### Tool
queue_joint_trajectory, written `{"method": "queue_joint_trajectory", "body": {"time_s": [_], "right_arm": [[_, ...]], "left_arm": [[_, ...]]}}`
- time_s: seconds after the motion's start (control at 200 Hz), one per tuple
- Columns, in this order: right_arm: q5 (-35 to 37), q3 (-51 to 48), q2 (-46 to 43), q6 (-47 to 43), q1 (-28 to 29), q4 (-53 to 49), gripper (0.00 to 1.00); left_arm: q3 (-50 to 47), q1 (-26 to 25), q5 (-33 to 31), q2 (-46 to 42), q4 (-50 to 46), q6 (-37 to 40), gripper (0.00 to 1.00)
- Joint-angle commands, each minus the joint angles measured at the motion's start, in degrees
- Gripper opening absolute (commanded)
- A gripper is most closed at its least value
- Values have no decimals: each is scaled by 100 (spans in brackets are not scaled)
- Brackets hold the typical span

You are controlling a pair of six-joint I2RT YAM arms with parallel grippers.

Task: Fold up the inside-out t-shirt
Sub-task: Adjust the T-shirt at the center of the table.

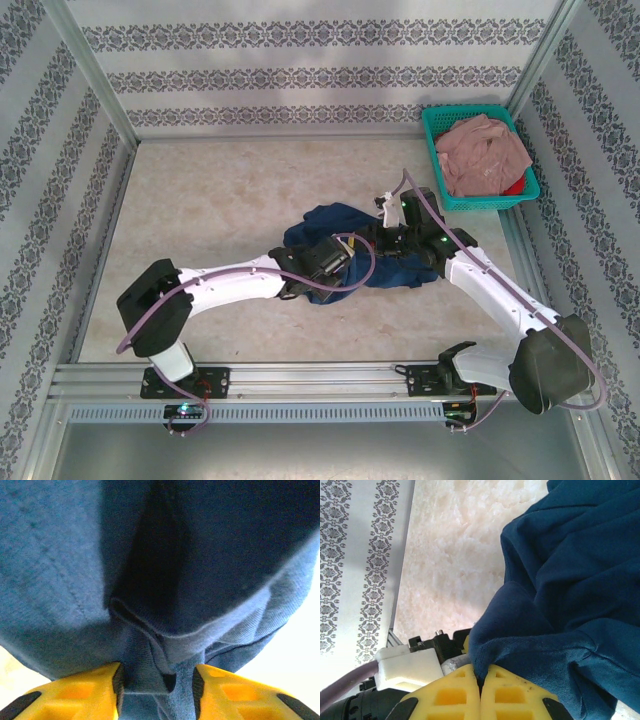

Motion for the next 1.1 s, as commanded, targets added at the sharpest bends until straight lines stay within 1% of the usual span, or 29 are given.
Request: {"method": "queue_joint_trajectory", "body": {"time_s": [0.0,0.075,0.215,0.335,0.415,0.555,0.7,0.794,0.909,0.989,1.094], "right_arm": [[-78,76,-138,20,-37,20,0],[-75,63,-140,20,-37,7,0],[-45,62,-185,3,-64,-17,0],[-60,122,-177,-31,-81,-38,0],[-48,180,-190,-59,-79,-96,0],[-21,237,-243,-90,-99,-136,0],[35,364,-298,-154,-133,-223,0],[101,521,-389,-263,-274,-381,0],[274,684,-675,-300,-677,-530,0],[324,672,-986,-135,-1022,-314,0],[263,844,-1144,-138,-1097,-186,0]], "left_arm": [[105,18,-234,-37,232,193,34],[63,31,-188,-103,276,225,26],[-25,48,32,-376,221,280,17],[-136,114,398,-707,169,316,6],[-176,153,662,-927,89,359,3],[-286,241,1277,-1336,41,386,0],[-288,401,1633,-1691,-55,435,0],[-273,598,1755,-1998,-119,430,0],[-288,877,1538,-2453,-217,439,0],[-302,1076,1426,-2787,-228,446,0],[-228,1139,1307,-3008,-366,694,0]]}}
